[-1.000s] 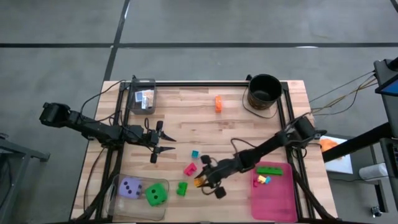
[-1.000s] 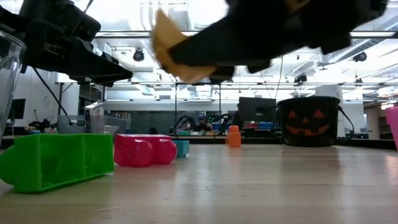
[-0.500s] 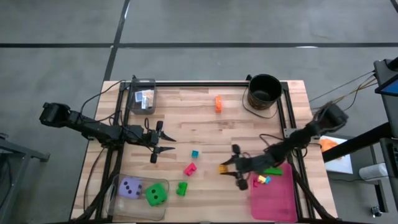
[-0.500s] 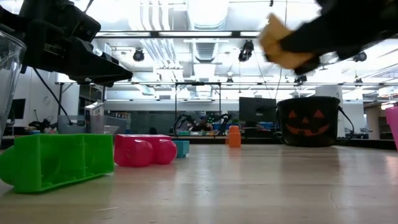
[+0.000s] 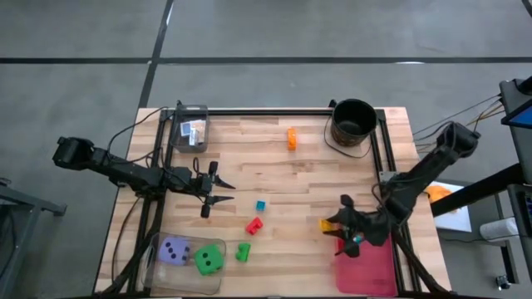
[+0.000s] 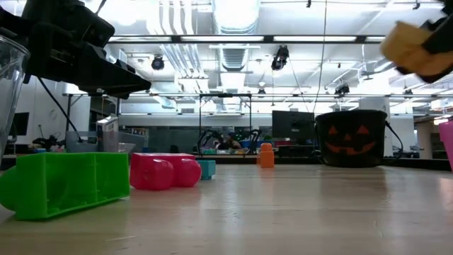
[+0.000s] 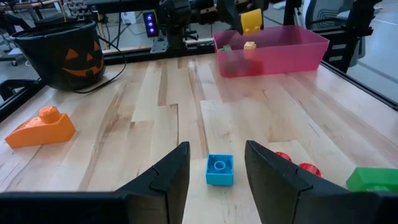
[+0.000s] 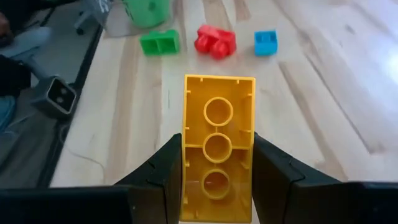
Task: Pick & Place Toys
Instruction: Put the yellow game piece into the pink bin
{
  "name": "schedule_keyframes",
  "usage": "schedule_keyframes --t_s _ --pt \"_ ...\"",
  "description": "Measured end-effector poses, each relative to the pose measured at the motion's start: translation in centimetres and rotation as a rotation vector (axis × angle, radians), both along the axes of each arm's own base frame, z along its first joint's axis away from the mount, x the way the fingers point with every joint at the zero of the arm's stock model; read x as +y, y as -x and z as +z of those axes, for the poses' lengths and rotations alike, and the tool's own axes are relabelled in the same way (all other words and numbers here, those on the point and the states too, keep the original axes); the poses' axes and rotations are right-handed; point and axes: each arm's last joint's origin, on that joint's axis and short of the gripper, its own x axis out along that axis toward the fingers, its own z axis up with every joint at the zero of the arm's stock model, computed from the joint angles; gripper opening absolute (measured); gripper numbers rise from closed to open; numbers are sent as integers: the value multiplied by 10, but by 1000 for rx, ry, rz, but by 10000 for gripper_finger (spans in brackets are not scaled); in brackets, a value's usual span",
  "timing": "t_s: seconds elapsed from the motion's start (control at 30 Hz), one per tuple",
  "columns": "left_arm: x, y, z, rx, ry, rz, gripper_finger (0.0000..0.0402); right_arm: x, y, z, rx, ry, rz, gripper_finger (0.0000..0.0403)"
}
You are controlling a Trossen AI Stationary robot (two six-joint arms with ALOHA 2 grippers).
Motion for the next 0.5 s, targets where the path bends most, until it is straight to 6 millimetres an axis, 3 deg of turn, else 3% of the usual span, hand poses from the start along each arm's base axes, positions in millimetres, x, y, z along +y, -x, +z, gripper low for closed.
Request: schedule_keyframes --t_s 0.27,0.5 --pt "0 0 0 0 0 0 158 15 13 32 273 -56 -54 132" --pt "0 0 0 0 0 0 158 25 13 42 605 -81 -160 133"
